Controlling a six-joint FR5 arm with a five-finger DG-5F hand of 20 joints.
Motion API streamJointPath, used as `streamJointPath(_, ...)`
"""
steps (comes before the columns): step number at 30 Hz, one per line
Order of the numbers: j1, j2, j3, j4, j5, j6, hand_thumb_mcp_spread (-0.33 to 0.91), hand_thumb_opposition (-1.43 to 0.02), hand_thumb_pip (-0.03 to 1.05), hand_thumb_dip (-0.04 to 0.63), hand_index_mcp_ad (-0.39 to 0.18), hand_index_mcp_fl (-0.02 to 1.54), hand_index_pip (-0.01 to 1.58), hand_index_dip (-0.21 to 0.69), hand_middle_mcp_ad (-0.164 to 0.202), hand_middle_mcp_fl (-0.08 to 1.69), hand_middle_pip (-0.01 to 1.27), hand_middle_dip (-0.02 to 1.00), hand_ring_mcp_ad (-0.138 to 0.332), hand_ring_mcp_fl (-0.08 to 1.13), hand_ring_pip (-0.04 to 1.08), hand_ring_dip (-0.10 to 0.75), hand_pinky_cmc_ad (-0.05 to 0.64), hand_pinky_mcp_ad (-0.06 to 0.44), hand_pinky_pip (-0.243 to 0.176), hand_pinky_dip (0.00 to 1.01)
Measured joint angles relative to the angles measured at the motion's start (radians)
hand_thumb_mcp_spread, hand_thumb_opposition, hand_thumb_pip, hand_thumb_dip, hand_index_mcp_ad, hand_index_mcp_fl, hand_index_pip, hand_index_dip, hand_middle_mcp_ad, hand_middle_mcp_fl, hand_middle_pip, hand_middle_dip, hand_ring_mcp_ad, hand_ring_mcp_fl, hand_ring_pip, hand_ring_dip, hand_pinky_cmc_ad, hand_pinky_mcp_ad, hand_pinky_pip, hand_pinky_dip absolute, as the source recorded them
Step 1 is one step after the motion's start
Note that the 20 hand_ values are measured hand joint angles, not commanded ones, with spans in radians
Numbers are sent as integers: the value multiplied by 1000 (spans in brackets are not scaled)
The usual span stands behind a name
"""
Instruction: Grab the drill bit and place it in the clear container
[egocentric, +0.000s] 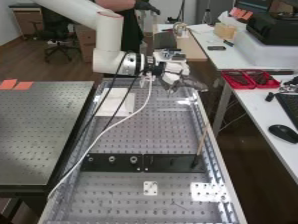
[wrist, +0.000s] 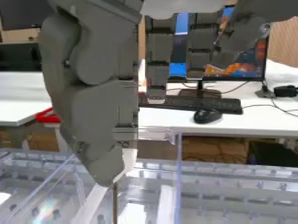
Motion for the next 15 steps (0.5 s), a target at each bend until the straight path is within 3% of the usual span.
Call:
streamJointPath(1, -1, 0, 4, -11, -5, 1, 614, -1025, 375, 251, -94, 1316, 225, 592, 26, 429, 122, 239, 164, 182, 108, 82, 379, 147, -52, 155)
streamJointPath(5, -9, -1, 19, -58, -25, 7, 548, -927, 466, 255, -105, 953, 120, 562, 24, 326, 112, 239, 168, 113, 103, 82, 377, 148, -52, 155)
streamJointPath(11, -14, 4, 18, -65, -32, 14, 459, -829, 548, 255, -106, 698, 58, 564, 19, 236, 108, 239, 169, 51, 86, 82, 347, 145, -45, 155)
streamJointPath(15, -16, 9, 13, -63, -21, 15, 438, -819, 552, 257, -93, 670, 58, 564, 24, 237, 108, 239, 176, 35, 86, 82, 351, 147, -51, 154)
